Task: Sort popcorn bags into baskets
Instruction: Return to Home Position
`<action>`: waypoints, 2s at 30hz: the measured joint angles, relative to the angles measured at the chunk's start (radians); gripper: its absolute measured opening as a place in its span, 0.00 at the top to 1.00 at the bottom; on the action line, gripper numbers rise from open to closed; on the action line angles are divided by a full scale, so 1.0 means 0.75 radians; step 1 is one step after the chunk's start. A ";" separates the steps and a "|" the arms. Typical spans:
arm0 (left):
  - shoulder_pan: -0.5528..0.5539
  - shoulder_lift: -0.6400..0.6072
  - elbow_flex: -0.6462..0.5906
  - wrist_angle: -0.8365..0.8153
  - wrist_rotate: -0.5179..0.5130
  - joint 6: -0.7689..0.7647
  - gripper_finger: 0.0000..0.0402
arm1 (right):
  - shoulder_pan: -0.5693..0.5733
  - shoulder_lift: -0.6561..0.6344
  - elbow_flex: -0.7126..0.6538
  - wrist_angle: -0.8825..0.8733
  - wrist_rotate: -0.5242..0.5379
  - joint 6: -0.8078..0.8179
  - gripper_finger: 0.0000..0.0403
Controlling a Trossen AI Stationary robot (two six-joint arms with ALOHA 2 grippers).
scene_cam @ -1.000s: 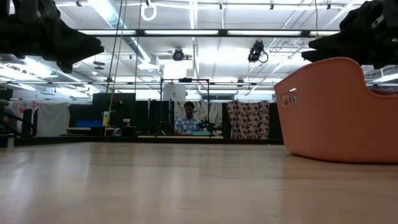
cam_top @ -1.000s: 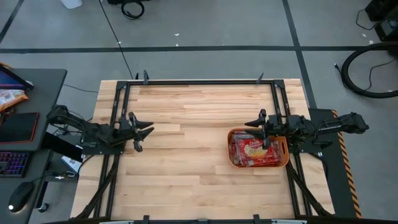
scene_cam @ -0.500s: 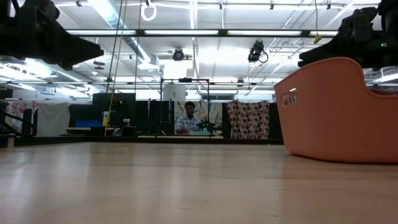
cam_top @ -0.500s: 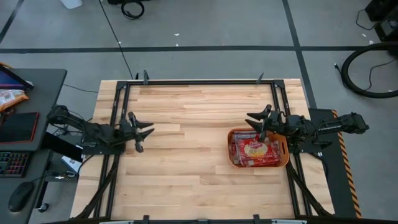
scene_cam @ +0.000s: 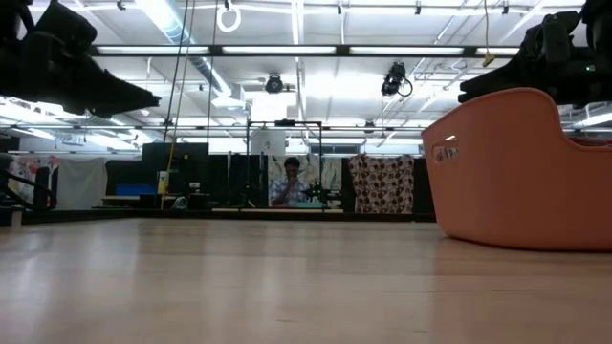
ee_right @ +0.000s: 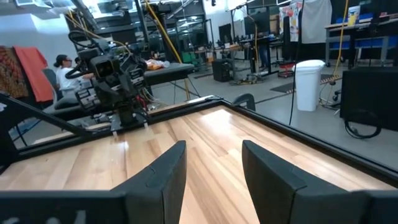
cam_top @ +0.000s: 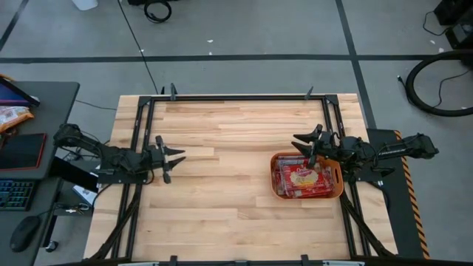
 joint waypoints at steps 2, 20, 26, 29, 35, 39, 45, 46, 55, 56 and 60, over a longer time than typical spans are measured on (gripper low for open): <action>0.000 0.000 0.000 0.025 -0.001 -0.046 0.71 | 0.000 0.000 0.000 0.003 -0.001 0.000 0.60; 0.000 0.000 -0.001 0.029 -0.002 -0.066 0.71 | 0.000 0.000 0.000 0.011 -0.004 0.001 0.60; 0.000 0.000 -0.001 0.029 -0.002 -0.066 0.71 | 0.000 0.000 0.000 0.011 -0.004 0.001 0.60; 0.000 0.000 -0.001 0.029 -0.002 -0.066 0.71 | 0.000 0.000 0.000 0.011 -0.004 0.001 0.60; 0.000 0.000 -0.001 0.028 -0.002 -0.065 0.71 | 0.000 0.000 0.001 0.011 -0.004 0.001 0.60; 0.000 0.000 -0.001 0.028 -0.002 -0.065 0.71 | 0.000 0.000 0.001 0.011 -0.004 0.001 0.60; 0.000 0.000 -0.001 0.028 -0.002 -0.065 0.71 | 0.000 0.000 0.001 0.011 -0.004 0.001 0.60; 0.000 0.000 -0.001 0.028 -0.002 -0.065 0.71 | 0.000 0.000 0.001 0.011 -0.004 0.001 0.60; 0.000 0.000 -0.001 0.028 -0.002 -0.065 0.71 | 0.000 0.000 0.001 0.011 -0.004 0.001 0.60; 0.000 0.000 -0.001 0.028 -0.002 -0.065 0.71 | 0.000 0.000 0.001 0.011 -0.004 0.001 0.60; 0.000 0.000 -0.001 0.028 -0.002 -0.065 0.71 | 0.000 0.000 0.001 0.011 -0.004 0.001 0.60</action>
